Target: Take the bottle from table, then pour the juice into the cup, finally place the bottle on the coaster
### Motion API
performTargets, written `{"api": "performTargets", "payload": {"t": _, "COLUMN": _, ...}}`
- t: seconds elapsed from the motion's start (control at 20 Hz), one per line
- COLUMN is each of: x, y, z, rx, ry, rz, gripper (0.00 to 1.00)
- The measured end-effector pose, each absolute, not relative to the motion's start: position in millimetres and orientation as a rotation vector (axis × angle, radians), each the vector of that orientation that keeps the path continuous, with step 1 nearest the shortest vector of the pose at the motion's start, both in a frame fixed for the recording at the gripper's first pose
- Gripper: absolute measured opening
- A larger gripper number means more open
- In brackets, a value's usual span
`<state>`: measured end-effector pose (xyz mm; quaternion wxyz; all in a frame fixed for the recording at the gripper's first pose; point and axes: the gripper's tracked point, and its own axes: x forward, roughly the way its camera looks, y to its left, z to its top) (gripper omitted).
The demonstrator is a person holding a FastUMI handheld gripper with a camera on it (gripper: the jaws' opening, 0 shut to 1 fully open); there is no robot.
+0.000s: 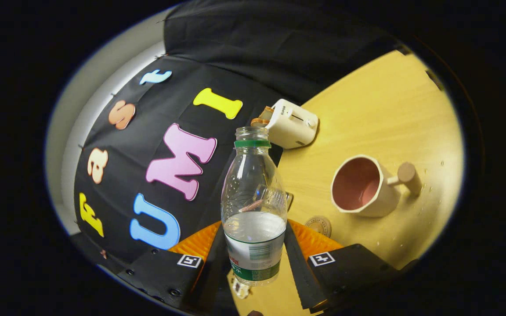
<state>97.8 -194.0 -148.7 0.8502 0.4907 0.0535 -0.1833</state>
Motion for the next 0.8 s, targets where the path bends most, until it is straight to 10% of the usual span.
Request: {"api": "performTargets", "payload": {"t": 0.8, "x": 156.6, "y": -184.3, "z": -104.8, "rx": -0.017, "ry": 0.08, "rz": -0.471, "gripper": 0.74}}
